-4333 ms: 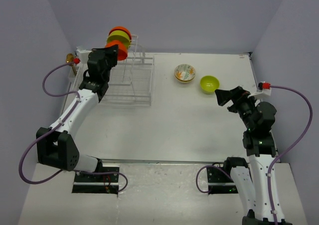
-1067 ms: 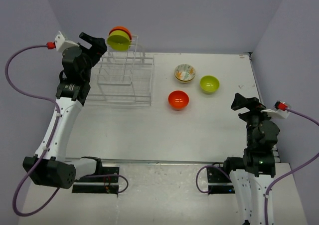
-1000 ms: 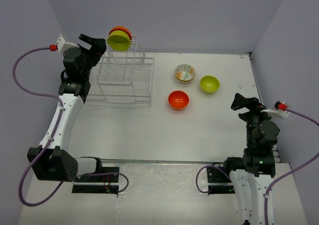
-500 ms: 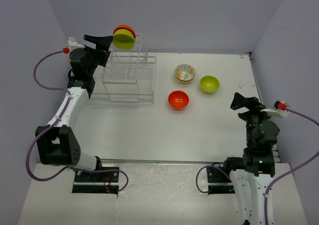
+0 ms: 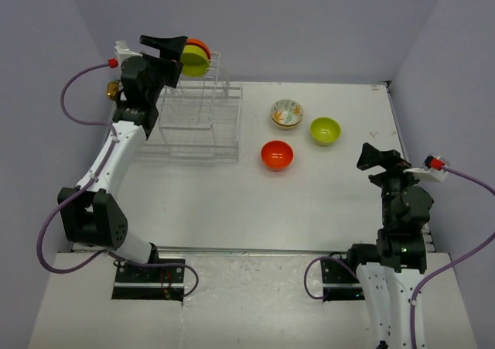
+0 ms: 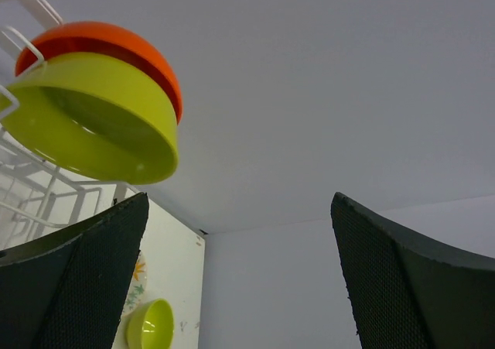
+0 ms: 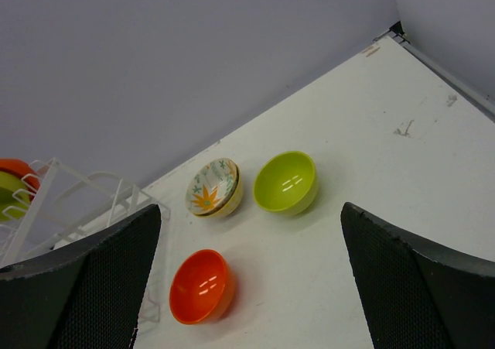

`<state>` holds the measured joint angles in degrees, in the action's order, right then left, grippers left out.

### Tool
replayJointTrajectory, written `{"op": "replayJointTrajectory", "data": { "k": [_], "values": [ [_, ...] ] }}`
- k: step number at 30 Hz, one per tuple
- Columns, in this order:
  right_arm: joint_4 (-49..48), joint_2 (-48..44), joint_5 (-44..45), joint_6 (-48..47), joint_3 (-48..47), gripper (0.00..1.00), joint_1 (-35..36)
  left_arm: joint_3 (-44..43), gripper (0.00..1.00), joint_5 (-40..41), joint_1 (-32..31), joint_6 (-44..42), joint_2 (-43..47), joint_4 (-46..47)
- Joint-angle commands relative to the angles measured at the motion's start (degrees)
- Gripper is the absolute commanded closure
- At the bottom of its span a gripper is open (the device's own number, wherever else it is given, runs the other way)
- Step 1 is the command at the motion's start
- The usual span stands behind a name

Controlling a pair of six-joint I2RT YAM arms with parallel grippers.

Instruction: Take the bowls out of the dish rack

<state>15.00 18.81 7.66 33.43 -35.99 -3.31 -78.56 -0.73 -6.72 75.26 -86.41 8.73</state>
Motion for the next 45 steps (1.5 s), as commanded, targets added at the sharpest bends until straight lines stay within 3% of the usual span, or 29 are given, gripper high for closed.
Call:
{"op": "replayJointTrajectory", "data": {
  "k": [1,5,17,22,25,28,34,37,38,40,42,45],
  "values": [
    [-2.52,0.62,-0.89,-0.30,0.57,0.01,0.06,-5.62,0.00,7.04,-3.20,3.40,-2.62,-7.93],
    [-2.61,0.70,-1.07,-0.38,0.48,0.01,0.06,-7.83,0.00,11.80,-5.58,4.97,-4.55,-8.64],
    [-2.96,0.97,-1.51,-0.65,0.65,0.01,0.06,-15.56,0.03,14.36,-5.76,4.27,-14.66,-7.77],
    [-3.23,1.41,-1.51,-0.65,0.74,0.01,0.15,-16.89,0.13,11.72,-4.53,5.07,-18.18,-6.10],
    [-3.32,1.32,-1.51,-0.82,0.74,0.01,0.15,-16.36,0.21,11.45,-4.09,5.68,-18.00,-6.53],
    [-3.58,1.67,-1.68,-0.65,0.92,0.01,0.15,-14.17,0.41,13.12,-4.18,5.59,-16.16,-5.75],
    [-3.58,1.85,-2.30,-0.82,0.92,0.01,0.15,-11.26,0.60,12.95,-3.74,6.65,-14.75,-2.85],
    [-3.67,1.93,-2.48,-0.91,0.92,0.01,0.15,-10.65,0.75,12.42,-3.74,7.00,-14.93,-2.23],
    [-3.75,2.02,-2.82,-0.91,0.92,0.01,0.15,-9.69,0.86,11.99,-3.74,7.26,-14.58,-1.97],
    [-3.84,2.11,-3.09,-1.00,1.01,0.01,0.06,-8.63,0.88,11.72,-3.74,7.53,-14.31,-1.62],
    [-3.93,2.37,-3.35,-1.00,0.92,0.01,0.15,-7.14,1.00,11.72,-3.74,8.32,-13.35,-0.39],
    [-3.93,2.90,-3.88,-1.00,0.74,0.01,0.06,-5.46,1.00,11.54,-3.82,8.76,-12.29,1.11]
  ]
}}
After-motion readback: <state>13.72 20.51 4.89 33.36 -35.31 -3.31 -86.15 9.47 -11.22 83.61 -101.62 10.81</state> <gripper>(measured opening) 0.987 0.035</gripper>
